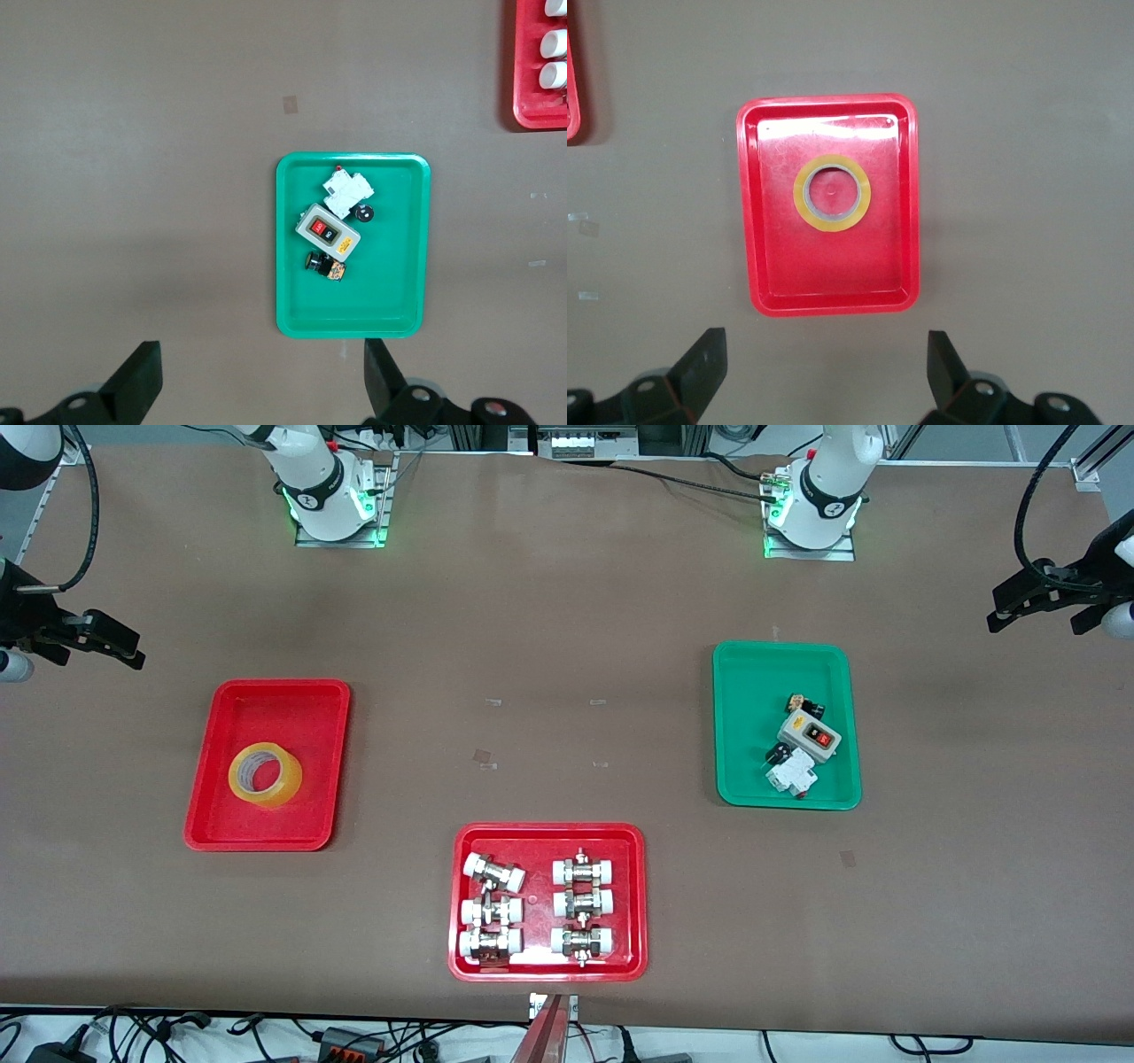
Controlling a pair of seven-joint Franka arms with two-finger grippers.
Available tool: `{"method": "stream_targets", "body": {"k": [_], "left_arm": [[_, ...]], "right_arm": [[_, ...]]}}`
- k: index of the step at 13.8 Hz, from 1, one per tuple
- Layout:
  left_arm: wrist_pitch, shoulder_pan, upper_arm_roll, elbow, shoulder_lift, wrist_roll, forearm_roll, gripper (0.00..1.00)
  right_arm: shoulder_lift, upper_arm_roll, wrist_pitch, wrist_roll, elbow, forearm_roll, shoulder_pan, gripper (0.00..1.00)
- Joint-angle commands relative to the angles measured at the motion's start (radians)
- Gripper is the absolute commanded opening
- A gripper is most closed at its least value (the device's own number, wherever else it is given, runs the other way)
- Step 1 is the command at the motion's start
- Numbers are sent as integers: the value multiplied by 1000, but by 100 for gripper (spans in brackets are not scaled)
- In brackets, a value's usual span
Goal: Left arm passes tape to right arm into tray
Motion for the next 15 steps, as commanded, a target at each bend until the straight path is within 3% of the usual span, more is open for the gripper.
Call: {"method": "stream_targets", "body": {"k": [1,15], "left_arm": [[-14,1,-1,13,4,-3,-11,100],[-16,1,-2,13,4,-5,-11,100]], "right_arm": [[-51,6,-13,-21,-33,18,-10,100],[-56,10,-13,-18,-47,21,-7,100]]}}
